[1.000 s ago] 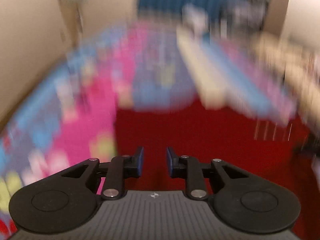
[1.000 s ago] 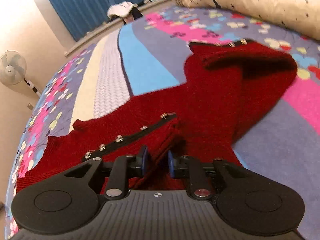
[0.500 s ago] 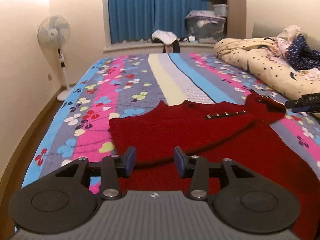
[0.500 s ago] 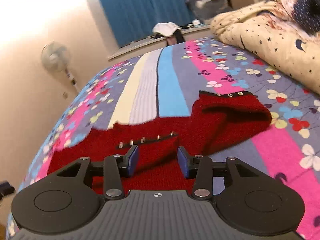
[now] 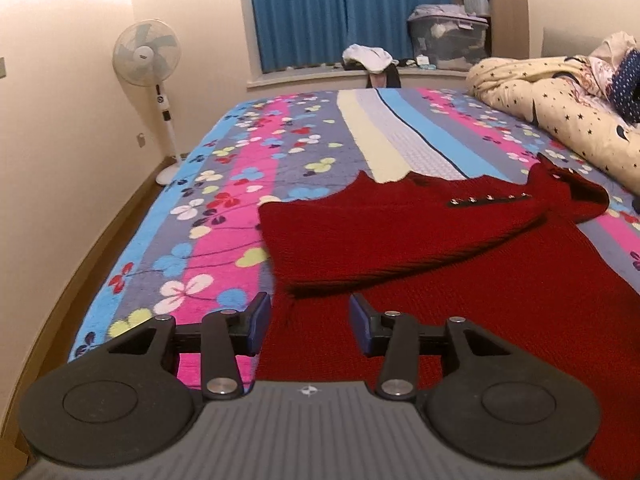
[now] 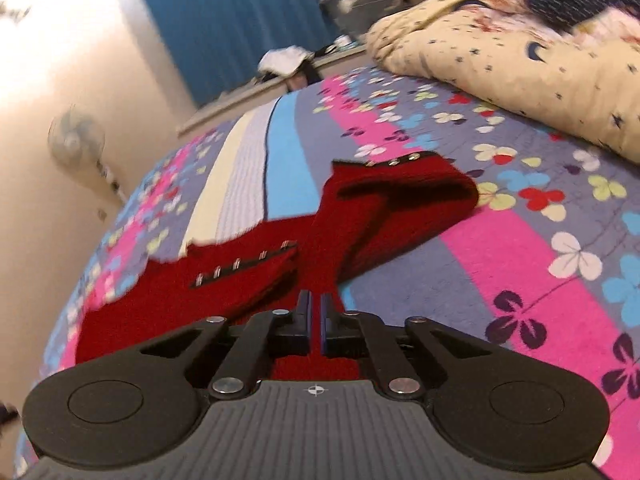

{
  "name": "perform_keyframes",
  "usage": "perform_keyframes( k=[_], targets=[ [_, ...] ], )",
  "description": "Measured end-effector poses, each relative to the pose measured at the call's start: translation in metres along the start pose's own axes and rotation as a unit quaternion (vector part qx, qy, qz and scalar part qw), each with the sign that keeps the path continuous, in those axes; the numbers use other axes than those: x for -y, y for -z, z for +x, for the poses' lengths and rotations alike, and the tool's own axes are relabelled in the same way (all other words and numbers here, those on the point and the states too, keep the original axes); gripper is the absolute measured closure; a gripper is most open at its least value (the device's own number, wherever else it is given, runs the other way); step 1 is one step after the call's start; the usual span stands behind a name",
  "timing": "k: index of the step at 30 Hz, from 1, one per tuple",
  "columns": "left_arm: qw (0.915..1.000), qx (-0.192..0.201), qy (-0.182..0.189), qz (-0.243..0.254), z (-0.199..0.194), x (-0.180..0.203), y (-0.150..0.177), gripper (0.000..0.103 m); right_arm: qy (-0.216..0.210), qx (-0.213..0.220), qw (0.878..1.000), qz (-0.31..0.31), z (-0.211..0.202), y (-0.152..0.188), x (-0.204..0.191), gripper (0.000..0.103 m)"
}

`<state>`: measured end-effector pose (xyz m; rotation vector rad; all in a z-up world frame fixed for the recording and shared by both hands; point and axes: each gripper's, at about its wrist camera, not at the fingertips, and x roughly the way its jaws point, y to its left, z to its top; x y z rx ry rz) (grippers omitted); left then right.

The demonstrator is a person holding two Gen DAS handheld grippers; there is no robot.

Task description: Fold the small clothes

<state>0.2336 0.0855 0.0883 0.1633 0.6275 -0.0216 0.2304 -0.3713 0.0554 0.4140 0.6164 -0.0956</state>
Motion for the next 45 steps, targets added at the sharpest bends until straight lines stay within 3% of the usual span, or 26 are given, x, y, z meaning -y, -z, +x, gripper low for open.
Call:
perform_keyframes(
  k=[5,14,20,21,26,31,36,37,38,39,42,45],
  targets=[
    [0.9998,-0.007,0.016,0.008,0.014,0.013,-0.001,0.055,-0.011,0.025,0.998,0.063,0.018,-0.017,0.018,0.099],
    [0.9992,-0.032,0.022,0.013,0.048,0.024,-0.004,0.055,-0.012,0.016,0.997,0.077,0.061,-0.036,0.031,0.096],
    [0.9987,-0.044,0.022,0.015,0.056,0.025,-0.001,0.055,-0.022,0.025,0.991,0.129,0.104,-0.053,0.049,0.095],
    [0.9985,-0.047,0.022,0.018,0.057,0.026,0.0,0.055,-0.019,0.03,0.989,0.142,0.112,-0.057,0.053,0.094],
    [0.9976,-0.057,0.019,0.035,0.062,0.027,0.006,0.055,0.011,0.053,0.977,0.205,0.145,-0.07,0.073,0.063],
    [0.9976,-0.061,0.014,0.028,0.069,0.026,0.006,0.055,0.014,0.053,0.96,0.274,0.175,-0.076,0.102,0.056],
    [0.9974,-0.065,0.014,0.027,0.075,0.026,0.006,0.055,0.019,0.037,0.939,0.34,0.204,-0.072,0.13,0.056],
    [0.9974,-0.065,0.015,0.028,0.075,0.026,0.007,0.055,0.016,0.039,0.939,0.343,0.207,-0.072,0.131,0.06],
    [0.9974,-0.065,0.016,0.029,0.075,0.026,0.007,0.055,0.014,0.042,0.939,0.341,0.209,-0.074,0.132,0.079],
    [0.9973,-0.064,0.016,0.03,0.075,0.025,0.007,0.055,0.009,0.047,0.942,0.334,0.21,-0.076,0.131,0.089],
    [0.9975,-0.063,0.015,0.027,0.074,0.024,0.007,0.055,0.002,0.071,0.946,0.316,0.2,-0.081,0.124,0.092],
    [0.9982,-0.057,0.02,0.009,0.07,0.019,0.004,0.055,-0.034,0.092,0.944,0.315,0.172,-0.087,0.11,0.093]
  ],
)
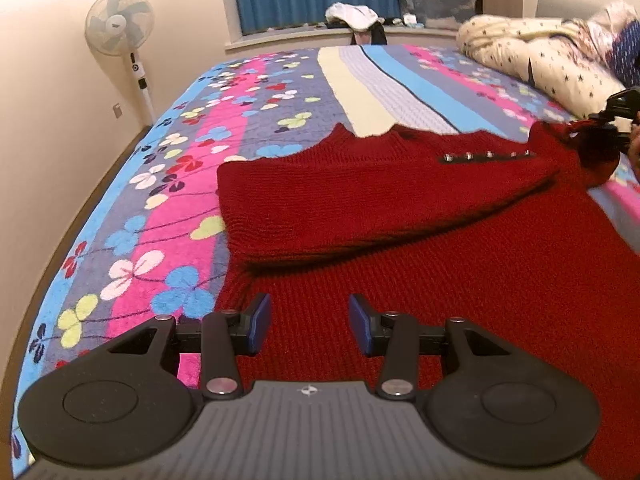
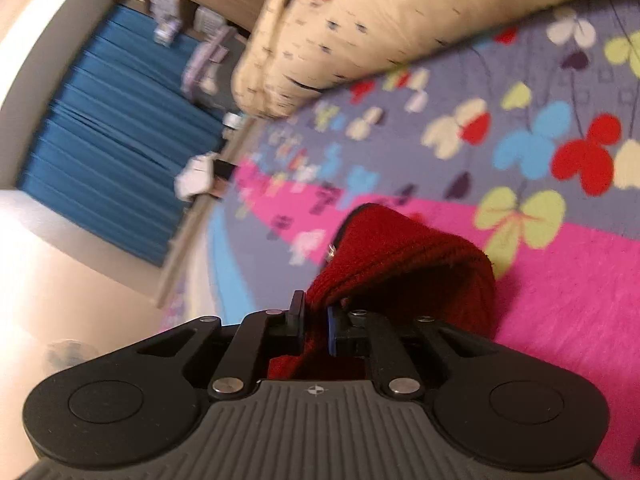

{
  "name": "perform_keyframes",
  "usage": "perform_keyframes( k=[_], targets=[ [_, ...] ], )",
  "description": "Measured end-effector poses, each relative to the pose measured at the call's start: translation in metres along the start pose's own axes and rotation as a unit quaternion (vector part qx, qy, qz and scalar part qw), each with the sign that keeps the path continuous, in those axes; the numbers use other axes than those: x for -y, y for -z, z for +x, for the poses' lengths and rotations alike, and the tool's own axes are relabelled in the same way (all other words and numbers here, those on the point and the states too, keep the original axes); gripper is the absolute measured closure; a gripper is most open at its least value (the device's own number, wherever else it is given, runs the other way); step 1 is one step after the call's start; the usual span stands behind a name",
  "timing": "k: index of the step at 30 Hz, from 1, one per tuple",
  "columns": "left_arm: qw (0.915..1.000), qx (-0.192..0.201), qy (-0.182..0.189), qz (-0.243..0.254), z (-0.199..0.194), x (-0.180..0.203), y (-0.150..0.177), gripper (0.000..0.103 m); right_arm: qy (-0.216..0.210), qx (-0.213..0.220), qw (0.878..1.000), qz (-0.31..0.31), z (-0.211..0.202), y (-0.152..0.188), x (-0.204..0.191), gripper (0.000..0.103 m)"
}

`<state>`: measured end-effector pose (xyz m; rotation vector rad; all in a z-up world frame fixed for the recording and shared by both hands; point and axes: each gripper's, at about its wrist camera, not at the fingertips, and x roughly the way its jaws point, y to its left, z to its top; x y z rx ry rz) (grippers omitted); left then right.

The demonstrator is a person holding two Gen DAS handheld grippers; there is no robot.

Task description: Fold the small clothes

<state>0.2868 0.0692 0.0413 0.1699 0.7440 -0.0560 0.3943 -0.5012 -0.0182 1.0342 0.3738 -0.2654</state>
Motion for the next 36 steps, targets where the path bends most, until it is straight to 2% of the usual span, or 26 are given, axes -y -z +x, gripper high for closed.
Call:
perform_keyframes(
  k=[3,6,9,12,14,15,20,28,36],
  targets=[
    [0.9999,0.01,0.003,-0.004,-0.008,0.0,-0.002,0.055,-0.053,-0.004,0.999,-0.009,-0.035,0.003,-0.027,0.093],
    [0.9997,0.02,0.009,-0.007,-0.016,-0.001,-0.004,0.055,-0.104,-0.027,0.994,-0.002,-0.074,0.015,-0.048,0.093],
    [0.9994,0.03,0.015,-0.007,-0.023,-0.001,-0.005,0.055,-0.142,-0.065,0.988,-0.007,-0.117,0.042,-0.064,0.093],
    [0.9992,0.033,0.018,-0.008,-0.026,0.0,-0.007,0.055,-0.155,-0.113,0.981,-0.021,-0.147,0.076,-0.066,0.093],
    [0.999,0.037,0.022,-0.01,-0.028,0.002,-0.008,0.055,-0.146,-0.142,0.978,-0.048,-0.152,0.1,-0.064,0.093],
    [0.9991,0.037,0.021,-0.007,-0.029,0.004,-0.008,0.055,-0.124,-0.151,0.979,-0.066,-0.15,0.109,-0.065,0.093],
    [0.9992,0.034,0.011,0.019,-0.028,0.014,-0.003,0.055,-0.081,-0.165,0.979,-0.087,-0.14,0.118,-0.058,0.093],
    [0.9991,0.04,0.011,0.001,-0.034,0.006,-0.003,0.055,-0.075,-0.166,0.976,-0.116,-0.144,0.122,-0.057,0.093],
    [0.9991,0.039,0.017,-0.005,-0.031,0.003,-0.007,0.055,-0.074,-0.167,0.977,-0.115,-0.138,0.127,-0.055,0.093]
  ],
)
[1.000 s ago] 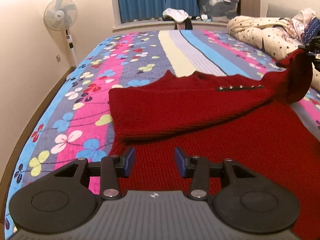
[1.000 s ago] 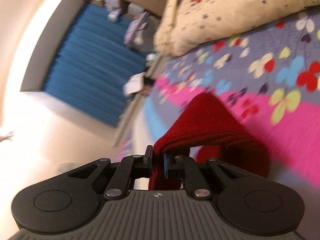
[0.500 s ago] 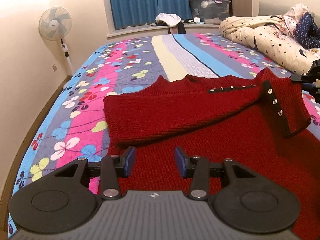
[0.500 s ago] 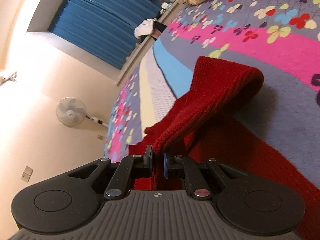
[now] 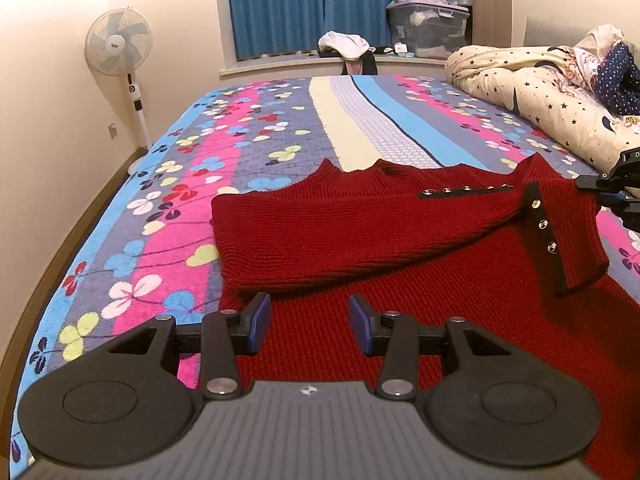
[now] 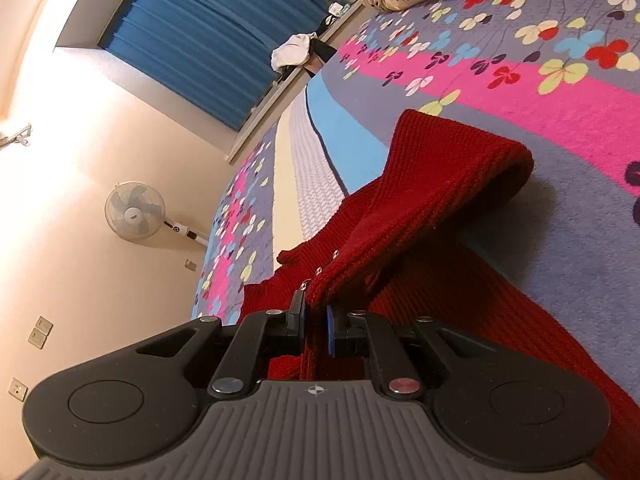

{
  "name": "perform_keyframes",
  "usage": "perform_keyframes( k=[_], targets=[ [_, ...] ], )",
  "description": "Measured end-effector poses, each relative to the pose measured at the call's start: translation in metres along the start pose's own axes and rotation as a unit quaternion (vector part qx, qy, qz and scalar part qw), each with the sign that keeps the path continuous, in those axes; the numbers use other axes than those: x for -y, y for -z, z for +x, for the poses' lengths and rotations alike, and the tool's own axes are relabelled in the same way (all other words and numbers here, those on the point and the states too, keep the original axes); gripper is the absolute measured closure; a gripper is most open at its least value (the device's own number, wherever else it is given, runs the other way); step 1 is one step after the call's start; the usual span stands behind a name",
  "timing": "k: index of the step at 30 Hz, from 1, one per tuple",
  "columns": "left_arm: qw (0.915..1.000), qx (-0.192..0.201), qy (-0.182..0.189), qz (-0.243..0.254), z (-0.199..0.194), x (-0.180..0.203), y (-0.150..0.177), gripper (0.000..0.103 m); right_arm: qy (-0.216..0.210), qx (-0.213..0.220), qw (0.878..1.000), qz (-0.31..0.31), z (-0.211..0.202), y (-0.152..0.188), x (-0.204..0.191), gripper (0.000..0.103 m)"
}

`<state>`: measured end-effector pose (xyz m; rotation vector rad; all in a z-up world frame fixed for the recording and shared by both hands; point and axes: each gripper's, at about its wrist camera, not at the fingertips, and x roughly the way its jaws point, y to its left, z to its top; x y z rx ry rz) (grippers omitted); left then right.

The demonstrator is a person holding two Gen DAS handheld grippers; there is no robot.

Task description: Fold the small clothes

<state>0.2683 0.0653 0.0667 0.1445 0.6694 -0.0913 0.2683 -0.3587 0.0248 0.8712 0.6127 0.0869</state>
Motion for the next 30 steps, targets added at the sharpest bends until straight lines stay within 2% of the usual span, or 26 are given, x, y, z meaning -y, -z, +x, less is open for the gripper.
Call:
perform_keyframes(
  k=[14,20,23,26,28,30],
  targets=[
    [0.9985,-0.007,-0.009,-0.054,-0.004,-0.028,-0.008,0.055,0.005,-0.002,1.0,0.002,0.013,0.005,-0.005,0.093],
    [0.9956,0.0,-0.014,-0.092,-0.012,-0.049,-0.013,0.055,0.003,0.0,0.999,0.032,0.026,-0.017,-0.03,0.093],
    [0.9926,-0.003,-0.016,-0.121,-0.014,-0.064,-0.013,0.055,-0.02,0.023,0.998,0.059,0.033,-0.03,-0.062,0.093],
    [0.9891,-0.007,-0.024,-0.145,-0.014,-0.077,-0.014,0.055,-0.082,0.038,0.991,0.102,0.045,-0.03,-0.098,0.093],
    [0.9872,-0.007,-0.027,-0.157,-0.014,-0.083,-0.014,0.055,-0.137,0.04,0.982,0.121,0.057,-0.016,-0.122,0.093],
    [0.9852,-0.01,-0.03,-0.168,-0.013,-0.089,-0.014,0.055,-0.181,0.019,0.975,0.131,0.081,0.012,-0.144,0.093]
  ],
)
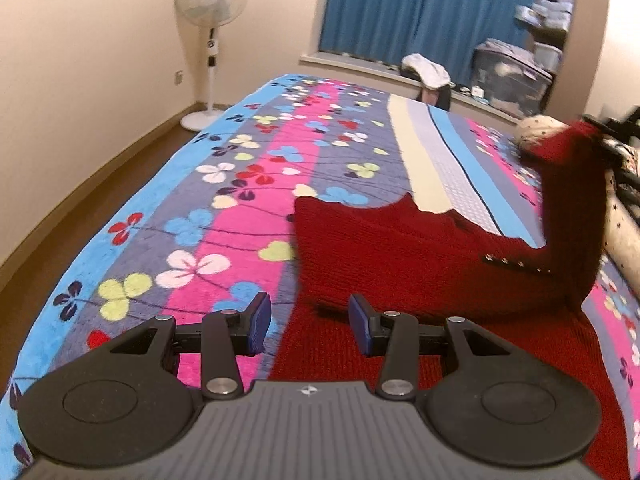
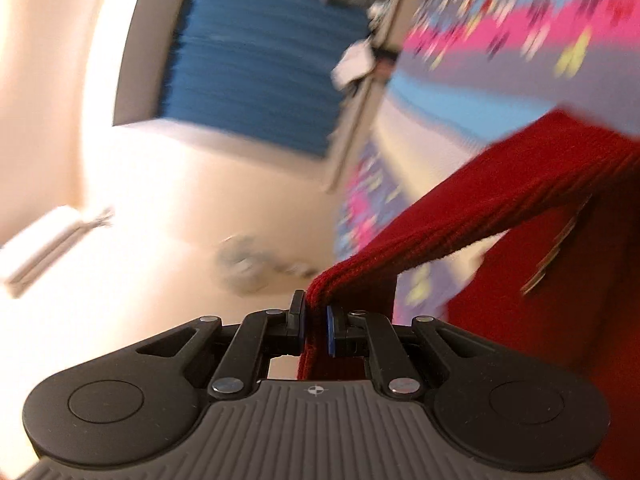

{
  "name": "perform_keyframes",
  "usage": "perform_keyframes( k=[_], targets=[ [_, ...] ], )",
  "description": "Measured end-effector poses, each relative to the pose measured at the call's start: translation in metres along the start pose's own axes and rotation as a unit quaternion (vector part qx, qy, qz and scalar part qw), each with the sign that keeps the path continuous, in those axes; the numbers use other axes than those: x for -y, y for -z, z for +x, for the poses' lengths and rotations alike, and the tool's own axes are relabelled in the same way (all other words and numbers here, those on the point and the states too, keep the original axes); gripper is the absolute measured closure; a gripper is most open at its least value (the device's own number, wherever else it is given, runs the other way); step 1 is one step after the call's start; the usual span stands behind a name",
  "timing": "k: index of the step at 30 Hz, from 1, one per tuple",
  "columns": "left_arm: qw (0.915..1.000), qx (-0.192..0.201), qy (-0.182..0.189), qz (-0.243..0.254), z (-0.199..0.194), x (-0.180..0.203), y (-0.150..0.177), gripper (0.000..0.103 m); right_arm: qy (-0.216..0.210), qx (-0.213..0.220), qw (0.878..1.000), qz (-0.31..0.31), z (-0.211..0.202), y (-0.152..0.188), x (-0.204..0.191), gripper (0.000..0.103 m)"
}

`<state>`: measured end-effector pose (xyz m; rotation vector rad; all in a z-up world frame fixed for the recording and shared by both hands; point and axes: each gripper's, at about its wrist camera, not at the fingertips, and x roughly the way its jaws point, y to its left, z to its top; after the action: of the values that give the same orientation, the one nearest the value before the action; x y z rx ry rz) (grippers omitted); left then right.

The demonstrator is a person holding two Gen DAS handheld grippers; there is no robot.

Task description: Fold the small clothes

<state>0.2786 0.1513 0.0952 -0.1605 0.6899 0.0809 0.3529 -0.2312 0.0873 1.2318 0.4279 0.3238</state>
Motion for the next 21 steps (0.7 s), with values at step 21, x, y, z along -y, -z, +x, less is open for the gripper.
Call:
perform_keyframes(
  k=[21],
  targets=[
    [0.992,-0.093,0.059,-0.062,0.076,-0.004,-0.009,0.055,0.251,-0.117,0.947,-0.161,-0.048,-0.062,0.12,0.071]
  ],
)
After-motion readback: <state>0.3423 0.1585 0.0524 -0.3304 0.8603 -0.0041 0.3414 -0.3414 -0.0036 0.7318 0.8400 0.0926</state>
